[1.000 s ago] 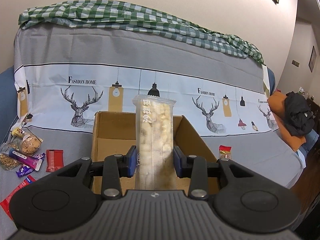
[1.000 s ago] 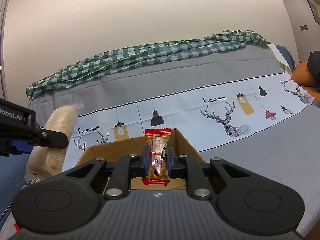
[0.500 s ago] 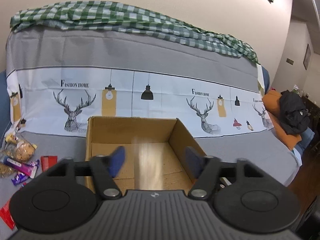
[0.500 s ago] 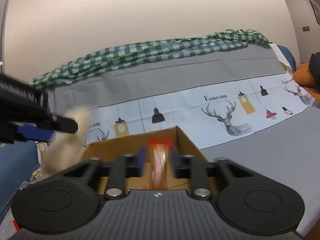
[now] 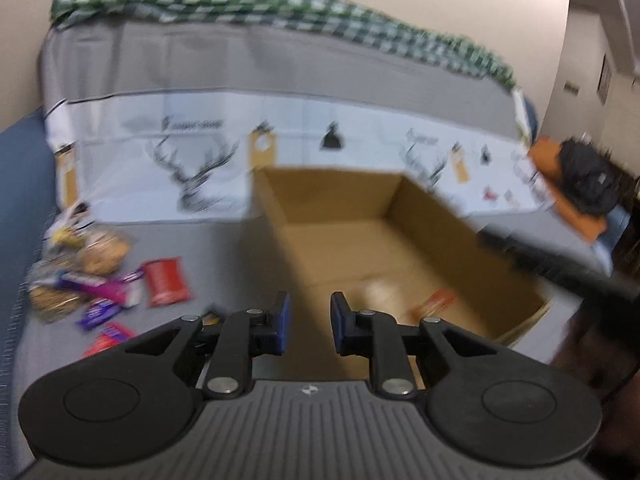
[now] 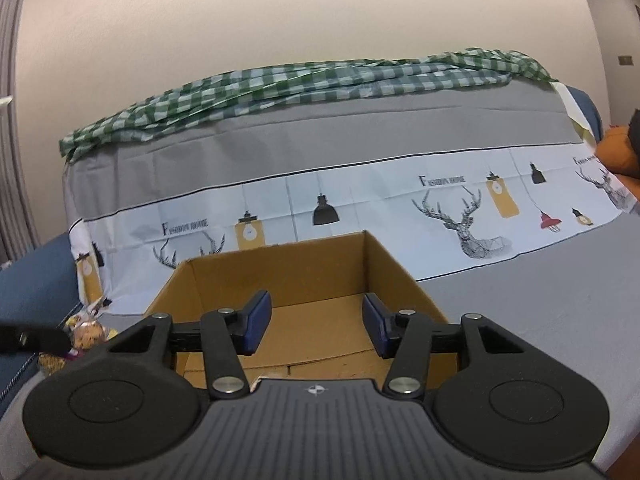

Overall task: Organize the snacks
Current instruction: 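Move both tools back to the snack pile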

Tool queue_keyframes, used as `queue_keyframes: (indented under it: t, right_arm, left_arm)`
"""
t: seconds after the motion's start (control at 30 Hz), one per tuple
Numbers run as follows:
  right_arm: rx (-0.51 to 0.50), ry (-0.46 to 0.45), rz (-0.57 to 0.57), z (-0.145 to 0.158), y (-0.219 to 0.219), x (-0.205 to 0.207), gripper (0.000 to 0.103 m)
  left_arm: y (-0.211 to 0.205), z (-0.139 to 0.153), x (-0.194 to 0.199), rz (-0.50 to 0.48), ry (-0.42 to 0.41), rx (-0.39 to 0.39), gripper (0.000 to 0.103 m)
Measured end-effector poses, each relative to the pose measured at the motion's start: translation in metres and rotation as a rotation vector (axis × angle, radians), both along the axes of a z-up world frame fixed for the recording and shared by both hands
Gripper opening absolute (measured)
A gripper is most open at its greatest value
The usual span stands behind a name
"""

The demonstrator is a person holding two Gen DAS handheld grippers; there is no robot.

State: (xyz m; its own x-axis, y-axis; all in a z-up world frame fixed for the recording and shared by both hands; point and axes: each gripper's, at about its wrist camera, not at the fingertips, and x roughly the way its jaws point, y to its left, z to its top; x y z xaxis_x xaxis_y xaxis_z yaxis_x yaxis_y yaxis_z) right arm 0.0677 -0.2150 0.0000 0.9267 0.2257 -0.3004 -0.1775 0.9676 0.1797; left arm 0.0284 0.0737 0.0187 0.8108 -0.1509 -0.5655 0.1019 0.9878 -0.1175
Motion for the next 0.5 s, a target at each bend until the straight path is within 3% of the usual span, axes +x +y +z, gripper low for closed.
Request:
queue_keyframes:
  t: [0.1, 0.17, 0.23, 0.5]
  right_arm:
    - [-0.012, 0.0, 0.027, -0.002, 0.006, -0.002, 0.041]
    - [-0.016, 0.005, 0.045, -0.002, 0.01, -0.003, 0.037]
    - [-0.023, 0.01, 0.055, -0.003, 0.014, -0.005, 0.036]
    - [-0.054, 0.027, 0.126, -0.004, 0.035, -0.022, 0.034]
  left_arm:
    - [0.036, -0.019, -0.006, -0.018, 0.017, 0.033, 0.024]
    - [0.057, -0.031, -0.01, -0.023, 0.025, 0.013, 0.024]
    - [0.08, -0.038, -0.011, 0.01, 0.043, -0.123, 0.024]
    - [0.112, -0.041, -0.001, 0.116, 0.019, -0.265, 0.024]
